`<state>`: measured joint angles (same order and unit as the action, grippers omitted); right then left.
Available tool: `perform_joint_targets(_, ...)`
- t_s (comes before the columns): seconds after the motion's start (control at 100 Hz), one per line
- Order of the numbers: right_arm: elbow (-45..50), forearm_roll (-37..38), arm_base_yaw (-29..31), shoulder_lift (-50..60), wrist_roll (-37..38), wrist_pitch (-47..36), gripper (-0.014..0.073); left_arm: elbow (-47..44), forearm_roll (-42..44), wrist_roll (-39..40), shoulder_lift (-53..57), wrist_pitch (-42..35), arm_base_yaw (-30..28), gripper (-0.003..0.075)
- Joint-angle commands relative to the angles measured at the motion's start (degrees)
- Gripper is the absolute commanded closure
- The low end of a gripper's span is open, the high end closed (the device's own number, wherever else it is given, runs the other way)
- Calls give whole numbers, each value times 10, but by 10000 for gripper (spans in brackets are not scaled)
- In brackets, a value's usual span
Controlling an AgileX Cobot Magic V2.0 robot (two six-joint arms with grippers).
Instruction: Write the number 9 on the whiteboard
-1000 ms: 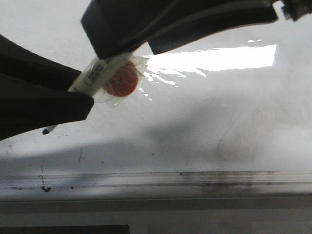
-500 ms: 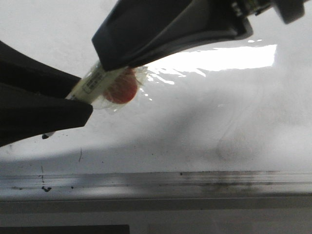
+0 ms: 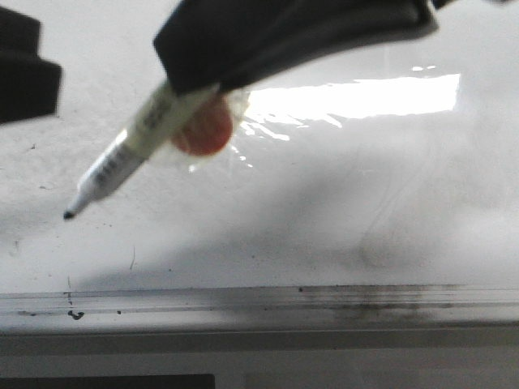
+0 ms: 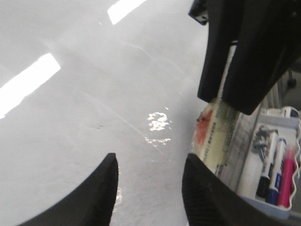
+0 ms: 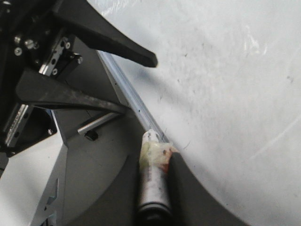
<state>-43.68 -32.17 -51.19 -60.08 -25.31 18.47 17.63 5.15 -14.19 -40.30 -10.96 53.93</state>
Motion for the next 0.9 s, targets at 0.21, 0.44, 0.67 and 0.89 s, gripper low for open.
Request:
perform_joint_targets(0.21, -109, 4, 107, 20, 6, 23, 638, 18, -66, 4, 126, -14, -70, 419)
perform_joint_targets(0.44, -125, 10, 169, 18, 6, 21, 634, 18, -69, 4, 128, -14, -96, 419)
perform_joint_targets(0.67, -129, 10, 175, -55, 7, 35, 636, 18, -76, 4, 128, -18, -96, 419)
perform_joint_targets(0.89, -139, 60, 183, -41, 33, 91, 636, 18, -76, 4, 128, -19, -96, 419)
